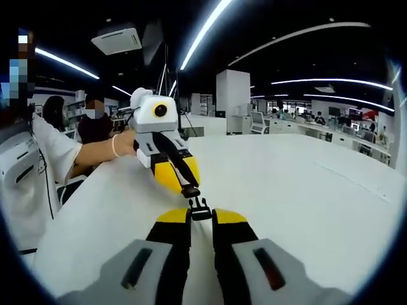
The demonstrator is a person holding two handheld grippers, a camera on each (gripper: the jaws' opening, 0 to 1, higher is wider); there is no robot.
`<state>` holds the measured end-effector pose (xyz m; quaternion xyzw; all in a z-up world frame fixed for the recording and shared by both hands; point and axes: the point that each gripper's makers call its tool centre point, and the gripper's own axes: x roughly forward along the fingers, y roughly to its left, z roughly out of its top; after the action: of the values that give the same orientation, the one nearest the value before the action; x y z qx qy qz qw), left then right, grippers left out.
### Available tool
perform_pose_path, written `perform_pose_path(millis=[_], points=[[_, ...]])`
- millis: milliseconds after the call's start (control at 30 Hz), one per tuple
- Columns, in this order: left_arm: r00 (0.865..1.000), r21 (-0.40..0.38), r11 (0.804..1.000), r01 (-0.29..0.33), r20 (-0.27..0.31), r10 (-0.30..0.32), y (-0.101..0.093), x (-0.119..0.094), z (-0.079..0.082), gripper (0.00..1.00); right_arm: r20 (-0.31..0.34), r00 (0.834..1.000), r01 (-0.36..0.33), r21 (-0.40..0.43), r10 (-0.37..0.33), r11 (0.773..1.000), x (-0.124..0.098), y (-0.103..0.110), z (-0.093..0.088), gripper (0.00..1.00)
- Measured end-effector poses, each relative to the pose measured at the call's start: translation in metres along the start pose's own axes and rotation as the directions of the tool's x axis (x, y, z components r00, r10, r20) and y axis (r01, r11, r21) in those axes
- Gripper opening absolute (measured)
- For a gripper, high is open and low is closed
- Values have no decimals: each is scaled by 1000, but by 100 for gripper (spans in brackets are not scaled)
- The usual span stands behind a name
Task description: Snap the two parts of the plastic buckle together until the buckle closes and remains connected.
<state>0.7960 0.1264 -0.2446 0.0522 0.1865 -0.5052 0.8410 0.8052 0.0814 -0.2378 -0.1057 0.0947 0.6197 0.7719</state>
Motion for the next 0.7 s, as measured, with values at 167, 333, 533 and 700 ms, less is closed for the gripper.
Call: perform_pose_path(millis=[167,333,533,700], points=[[1000,20,1000,9,-17,-9,-3,1,-1,12,-2,1000,-14,-7,14,1000,1,3,2,13],[1000,29,1000,11,-24,-10,-4,3,0,12,-16,1000,-21,-17,21,1000,1,7,0,13],[999,30,999,20,-30,-20,-6,4,-1,12,-27,999,-30,-10,29,1000,0,10,-4,13],[999,41,999,35,-36,-33,-11,5,-1,12,-30,999,-42,-16,41,999,1,15,-3,13]])
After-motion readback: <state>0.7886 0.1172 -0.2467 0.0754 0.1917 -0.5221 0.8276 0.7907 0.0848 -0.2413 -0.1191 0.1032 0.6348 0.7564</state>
